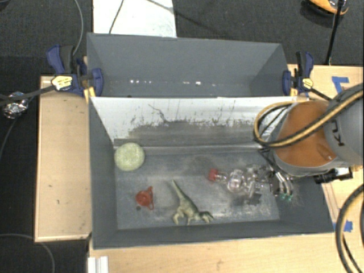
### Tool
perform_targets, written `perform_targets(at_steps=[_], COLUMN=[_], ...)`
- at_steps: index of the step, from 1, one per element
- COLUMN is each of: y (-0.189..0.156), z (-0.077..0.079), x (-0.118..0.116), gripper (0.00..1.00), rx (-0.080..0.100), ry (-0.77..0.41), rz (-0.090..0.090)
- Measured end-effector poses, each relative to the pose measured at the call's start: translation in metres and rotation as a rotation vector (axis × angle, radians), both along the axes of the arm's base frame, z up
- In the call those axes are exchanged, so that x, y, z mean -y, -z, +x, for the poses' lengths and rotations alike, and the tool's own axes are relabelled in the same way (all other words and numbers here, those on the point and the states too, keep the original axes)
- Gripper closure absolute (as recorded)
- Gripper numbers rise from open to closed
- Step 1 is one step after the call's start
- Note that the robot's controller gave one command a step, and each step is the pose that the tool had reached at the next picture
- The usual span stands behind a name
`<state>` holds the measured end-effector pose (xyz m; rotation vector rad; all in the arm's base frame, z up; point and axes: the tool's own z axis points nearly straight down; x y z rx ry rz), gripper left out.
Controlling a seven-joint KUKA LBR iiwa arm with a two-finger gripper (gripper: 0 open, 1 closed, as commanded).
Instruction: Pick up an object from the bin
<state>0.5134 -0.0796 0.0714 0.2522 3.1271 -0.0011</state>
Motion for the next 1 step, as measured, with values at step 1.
perform_targets(at_steps=[1], y=[0.0], z=[0.0], x=[0.0], gripper=[1.0], rx=[0.0], ry=[-0.001], rz=[0.0])
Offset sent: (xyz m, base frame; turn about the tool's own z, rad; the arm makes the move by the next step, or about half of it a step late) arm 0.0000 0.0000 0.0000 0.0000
